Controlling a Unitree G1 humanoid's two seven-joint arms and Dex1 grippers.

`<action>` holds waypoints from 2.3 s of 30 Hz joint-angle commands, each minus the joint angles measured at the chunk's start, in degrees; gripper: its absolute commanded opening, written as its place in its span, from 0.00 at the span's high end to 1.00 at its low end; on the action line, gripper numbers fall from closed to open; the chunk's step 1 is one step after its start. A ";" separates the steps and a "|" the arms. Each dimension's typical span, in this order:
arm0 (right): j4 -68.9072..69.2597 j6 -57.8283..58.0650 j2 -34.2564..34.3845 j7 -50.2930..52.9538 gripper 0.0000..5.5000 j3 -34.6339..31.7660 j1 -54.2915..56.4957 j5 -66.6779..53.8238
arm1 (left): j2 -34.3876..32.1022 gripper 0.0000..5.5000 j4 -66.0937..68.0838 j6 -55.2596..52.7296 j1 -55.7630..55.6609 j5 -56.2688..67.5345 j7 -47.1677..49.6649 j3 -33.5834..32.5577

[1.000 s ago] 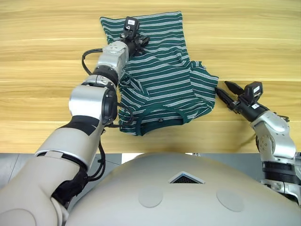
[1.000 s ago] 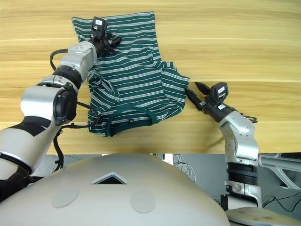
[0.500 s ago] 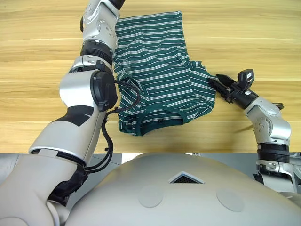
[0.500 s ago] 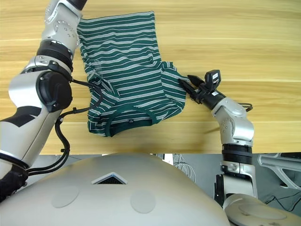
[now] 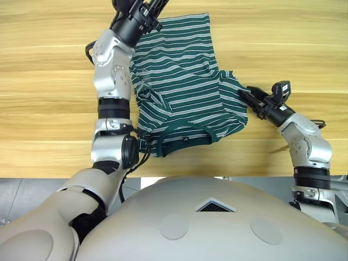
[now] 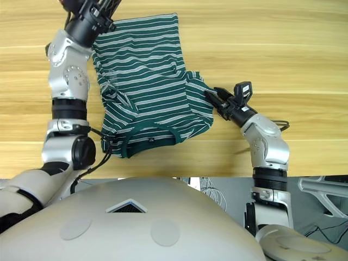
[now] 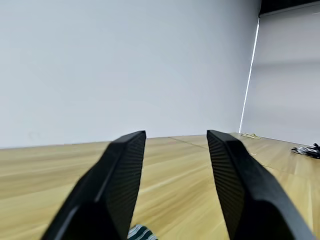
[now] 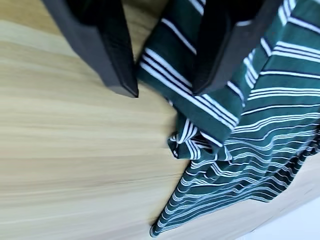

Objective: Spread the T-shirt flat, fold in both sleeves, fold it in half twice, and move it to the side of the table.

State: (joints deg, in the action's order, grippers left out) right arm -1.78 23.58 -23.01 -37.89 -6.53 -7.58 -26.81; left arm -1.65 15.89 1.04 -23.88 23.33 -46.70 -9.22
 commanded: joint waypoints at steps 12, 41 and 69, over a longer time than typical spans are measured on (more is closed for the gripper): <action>4.57 2.60 0.11 0.22 0.99 0.63 -2.78 -0.43 | -13.45 0.61 -32.71 -0.67 50.69 -18.03 10.14 15.44; 22.94 8.91 -2.41 -0.82 0.99 15.85 -1.29 2.77 | -17.28 0.61 -24.00 0.75 48.30 -27.43 18.12 23.78; 21.73 -3.93 -6.33 -8.27 0.36 15.24 0.24 7.25 | -22.19 0.61 -39.65 3.45 47.61 -19.46 17.81 16.19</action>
State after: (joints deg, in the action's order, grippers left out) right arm 19.68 21.97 -29.01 -45.60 11.46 -9.20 -18.16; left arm -23.25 -21.11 3.26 23.68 0.09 -28.23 10.15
